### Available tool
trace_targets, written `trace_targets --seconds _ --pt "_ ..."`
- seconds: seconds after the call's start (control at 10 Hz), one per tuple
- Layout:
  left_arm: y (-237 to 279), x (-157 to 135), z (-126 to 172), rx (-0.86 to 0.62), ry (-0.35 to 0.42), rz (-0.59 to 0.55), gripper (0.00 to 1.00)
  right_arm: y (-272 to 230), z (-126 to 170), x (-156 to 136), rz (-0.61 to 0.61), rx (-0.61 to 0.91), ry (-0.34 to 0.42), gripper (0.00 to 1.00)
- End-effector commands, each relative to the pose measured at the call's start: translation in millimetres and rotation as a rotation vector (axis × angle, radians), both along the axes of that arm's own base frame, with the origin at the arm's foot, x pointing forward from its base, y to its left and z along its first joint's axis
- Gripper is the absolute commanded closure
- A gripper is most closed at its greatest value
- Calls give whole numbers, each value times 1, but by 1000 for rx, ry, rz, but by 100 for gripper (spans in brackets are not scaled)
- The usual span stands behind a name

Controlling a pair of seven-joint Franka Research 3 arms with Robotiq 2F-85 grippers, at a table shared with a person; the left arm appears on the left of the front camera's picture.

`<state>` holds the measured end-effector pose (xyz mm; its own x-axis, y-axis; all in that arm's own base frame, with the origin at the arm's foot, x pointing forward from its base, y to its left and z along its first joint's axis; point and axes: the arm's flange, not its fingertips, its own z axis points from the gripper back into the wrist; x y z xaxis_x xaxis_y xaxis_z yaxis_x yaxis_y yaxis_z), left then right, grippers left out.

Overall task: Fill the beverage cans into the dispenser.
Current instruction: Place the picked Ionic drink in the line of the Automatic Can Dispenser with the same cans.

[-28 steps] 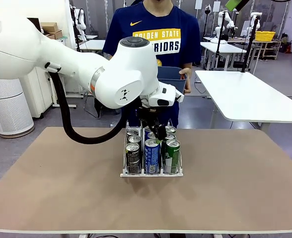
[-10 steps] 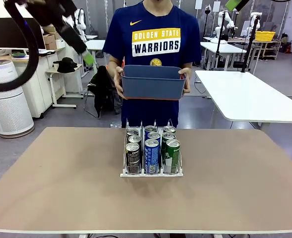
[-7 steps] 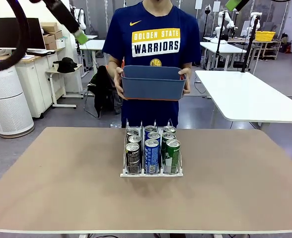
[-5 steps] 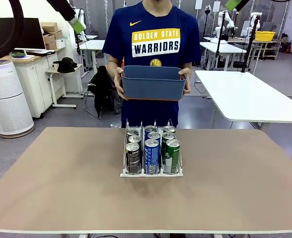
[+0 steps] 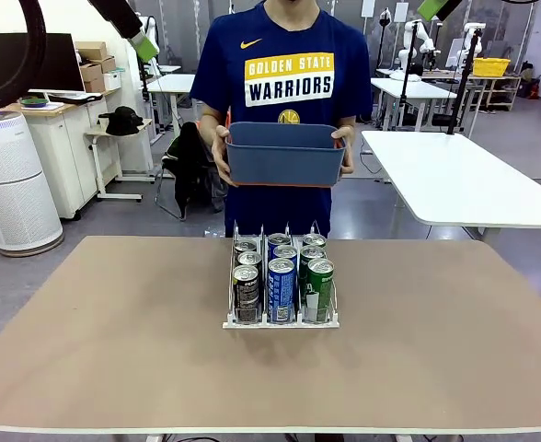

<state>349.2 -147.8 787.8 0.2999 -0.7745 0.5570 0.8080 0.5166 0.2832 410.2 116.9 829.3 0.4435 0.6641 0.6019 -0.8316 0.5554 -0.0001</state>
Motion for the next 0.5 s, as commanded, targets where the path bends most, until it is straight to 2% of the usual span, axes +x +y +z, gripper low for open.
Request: trace_targets --seconds 0.0,0.1,0.4 --pt "0 0 0 0 -1 0 0 -1 -1 -3 0 0 2 0" --pt "-2 11 -6 -81 18 36 0 -1 -1 -3 0 0 2 0" --pt "-7 25 -2 -118 27 2 0 -1 -1 -3 0 0 2 0"
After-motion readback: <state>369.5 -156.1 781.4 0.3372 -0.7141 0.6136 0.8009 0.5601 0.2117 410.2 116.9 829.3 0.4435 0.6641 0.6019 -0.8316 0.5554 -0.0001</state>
